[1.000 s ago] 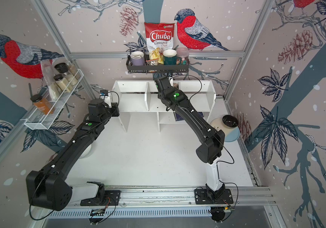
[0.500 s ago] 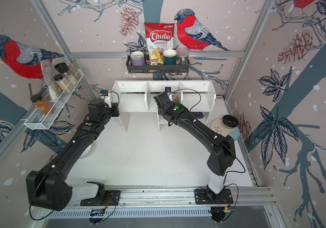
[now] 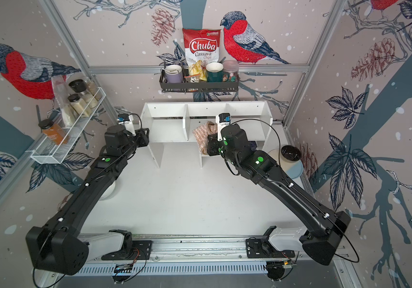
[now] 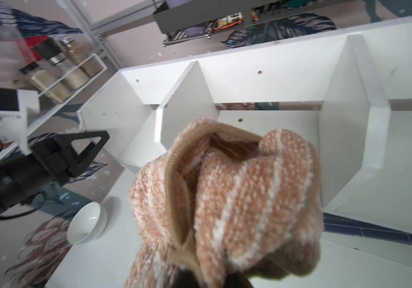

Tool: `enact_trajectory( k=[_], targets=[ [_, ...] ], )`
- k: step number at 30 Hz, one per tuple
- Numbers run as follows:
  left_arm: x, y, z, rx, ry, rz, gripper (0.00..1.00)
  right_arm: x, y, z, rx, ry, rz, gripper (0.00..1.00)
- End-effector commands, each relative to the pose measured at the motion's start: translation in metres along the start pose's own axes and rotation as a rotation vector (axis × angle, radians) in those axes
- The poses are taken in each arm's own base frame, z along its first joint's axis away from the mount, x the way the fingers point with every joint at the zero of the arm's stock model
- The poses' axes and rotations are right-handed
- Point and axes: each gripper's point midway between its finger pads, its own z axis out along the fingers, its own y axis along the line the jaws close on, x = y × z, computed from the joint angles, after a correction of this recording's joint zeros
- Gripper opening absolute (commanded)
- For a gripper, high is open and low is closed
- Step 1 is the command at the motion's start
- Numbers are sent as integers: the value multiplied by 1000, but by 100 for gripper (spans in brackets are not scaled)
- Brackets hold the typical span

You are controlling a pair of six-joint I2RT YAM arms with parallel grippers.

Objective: Wipe the bookshelf clean with a cloth
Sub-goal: Wipe the dust from the shelf, then adjust the cleaning item.

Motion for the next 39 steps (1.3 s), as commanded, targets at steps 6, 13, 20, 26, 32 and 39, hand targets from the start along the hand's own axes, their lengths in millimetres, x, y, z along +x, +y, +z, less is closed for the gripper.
enact_trajectory(
  k=[6, 13, 20, 26, 32, 39],
  targets=[
    [-50, -41, -77, 196, -105, -120, 73, -5, 69, -39, -434, -40, 14, 0],
    [-48, -174, -160, 890, -56, -124, 77, -6, 93, -45, -590, -54, 55, 1],
    [-22, -222, -193, 1123, -15, -116, 80, -1, 102, -47, -633, -44, 72, 3],
    [-13, -243, -197, 1262, 64, -151, 70, 7, 111, -42, -651, -23, 74, 4],
    [-5, -236, -191, 1198, 52, -110, 19, 8, 113, -36, -659, -29, 91, 4],
    [-25, -187, -164, 791, -93, 16, 0, 7, 60, -30, -403, -48, 108, 54]
  ],
)
